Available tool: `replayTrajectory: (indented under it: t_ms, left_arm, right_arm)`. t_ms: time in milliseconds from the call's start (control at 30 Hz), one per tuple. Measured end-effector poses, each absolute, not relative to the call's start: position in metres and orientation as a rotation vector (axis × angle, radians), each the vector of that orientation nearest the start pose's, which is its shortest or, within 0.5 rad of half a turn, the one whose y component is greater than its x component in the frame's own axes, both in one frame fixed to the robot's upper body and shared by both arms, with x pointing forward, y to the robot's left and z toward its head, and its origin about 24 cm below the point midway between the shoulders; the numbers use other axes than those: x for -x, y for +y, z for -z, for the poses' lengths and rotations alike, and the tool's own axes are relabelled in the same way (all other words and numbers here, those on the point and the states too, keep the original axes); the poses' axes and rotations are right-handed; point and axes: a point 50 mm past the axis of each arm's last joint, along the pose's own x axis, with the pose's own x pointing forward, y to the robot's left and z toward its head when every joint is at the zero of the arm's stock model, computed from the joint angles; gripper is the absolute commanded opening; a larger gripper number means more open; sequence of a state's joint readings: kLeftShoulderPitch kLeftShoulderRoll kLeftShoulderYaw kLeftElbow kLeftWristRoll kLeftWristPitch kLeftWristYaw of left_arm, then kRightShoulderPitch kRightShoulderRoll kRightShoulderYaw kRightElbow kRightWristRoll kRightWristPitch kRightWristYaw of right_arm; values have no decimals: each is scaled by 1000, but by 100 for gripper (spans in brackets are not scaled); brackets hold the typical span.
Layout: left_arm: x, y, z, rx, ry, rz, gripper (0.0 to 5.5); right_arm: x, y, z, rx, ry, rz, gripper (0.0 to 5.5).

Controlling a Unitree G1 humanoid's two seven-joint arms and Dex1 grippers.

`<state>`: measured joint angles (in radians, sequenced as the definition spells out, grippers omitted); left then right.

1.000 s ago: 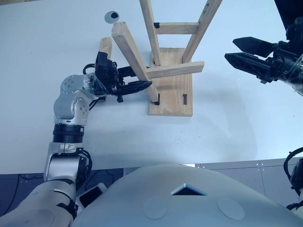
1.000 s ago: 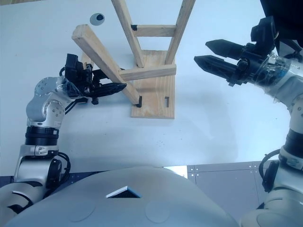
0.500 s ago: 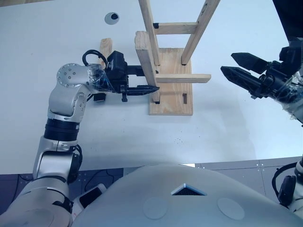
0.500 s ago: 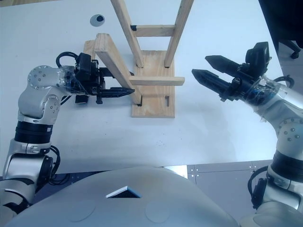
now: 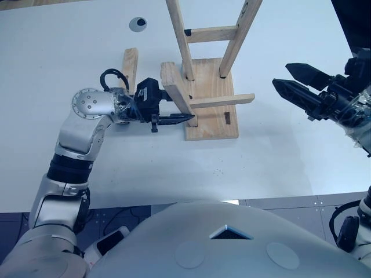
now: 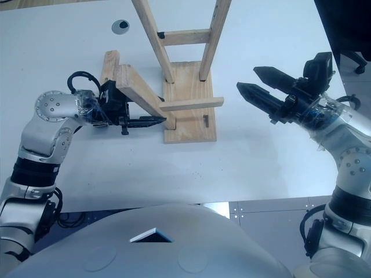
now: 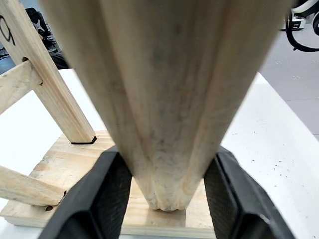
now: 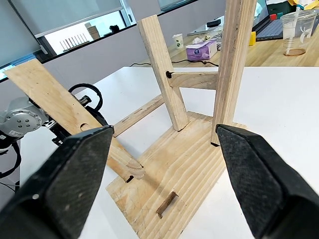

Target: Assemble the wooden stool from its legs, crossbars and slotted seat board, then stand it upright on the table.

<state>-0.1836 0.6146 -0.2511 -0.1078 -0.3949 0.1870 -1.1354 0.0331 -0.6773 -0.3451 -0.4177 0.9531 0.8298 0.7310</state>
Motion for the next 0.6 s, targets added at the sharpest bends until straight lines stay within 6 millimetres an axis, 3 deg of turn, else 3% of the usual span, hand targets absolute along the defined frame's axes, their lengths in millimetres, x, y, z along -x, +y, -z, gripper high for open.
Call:
replayTrajectory:
  t_ms: [33,100,200,233,333,433,600]
  left_arm:
    - [-239,150,-85,-217,177,1410,246]
    - [-245,164,-62,-240,353,1270,279]
    - [-272,168,-117,-367,133,1177,330]
    - [-271,171,-123,-404,120,1185,344]
    - [-260,191,-105,-444,249,1150,364]
    - [-266,219,-91,-450,329,888,364]
    - [-280,221,-78,-303,287,451,364]
  right_arm:
    - [-212,-227,-140,-269,256,-851,377]
    - [-207,-231,-136,-277,255,-810,377]
    - [-203,-224,-127,-332,232,-786,377]
    - [-201,-223,-125,-339,239,-782,377]
    - [-196,-221,-121,-355,232,-757,377]
    - [-191,-221,-117,-363,240,-730,377]
    - [-192,-221,-118,-354,224,-720,377]
